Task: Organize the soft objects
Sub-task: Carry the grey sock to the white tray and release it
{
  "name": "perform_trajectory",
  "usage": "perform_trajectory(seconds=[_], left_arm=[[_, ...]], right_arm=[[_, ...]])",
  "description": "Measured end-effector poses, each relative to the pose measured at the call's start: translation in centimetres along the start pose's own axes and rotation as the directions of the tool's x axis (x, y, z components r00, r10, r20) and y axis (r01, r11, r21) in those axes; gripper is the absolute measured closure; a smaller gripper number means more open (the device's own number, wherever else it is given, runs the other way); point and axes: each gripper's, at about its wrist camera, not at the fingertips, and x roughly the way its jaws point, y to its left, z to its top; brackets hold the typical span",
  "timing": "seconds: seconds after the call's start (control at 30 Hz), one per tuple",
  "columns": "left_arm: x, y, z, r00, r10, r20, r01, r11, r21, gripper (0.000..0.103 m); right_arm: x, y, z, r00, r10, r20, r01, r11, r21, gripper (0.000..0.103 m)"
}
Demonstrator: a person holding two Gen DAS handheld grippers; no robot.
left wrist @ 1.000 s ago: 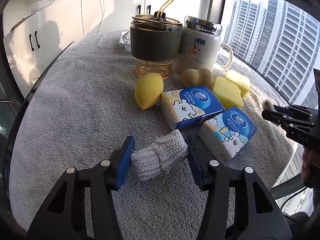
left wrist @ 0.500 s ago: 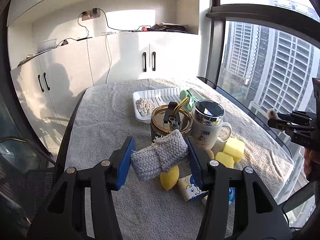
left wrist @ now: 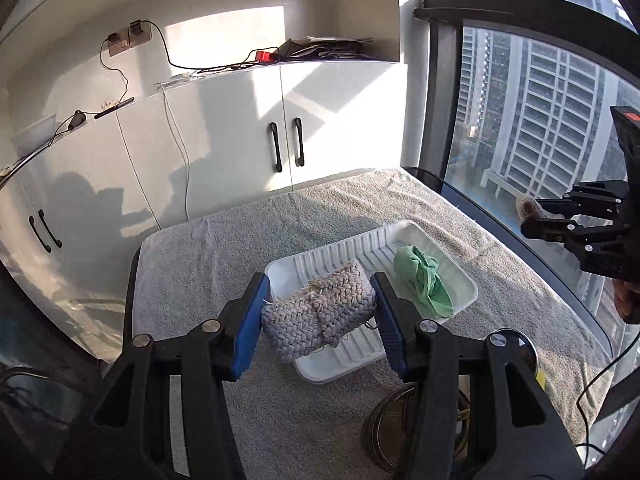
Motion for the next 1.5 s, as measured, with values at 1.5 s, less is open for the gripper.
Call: perform_trajectory(seconds=[1.5], left_arm=[[22.0, -1.1, -3.4, 0.940, -0.002, -0.341, 0.015, 0.999, 0.036, 0.022]], right_arm=[[26.3, -0.1, -0.7, 0.935, 0.083, -0.345, -0.105, 0.993, -0.046, 0.068]])
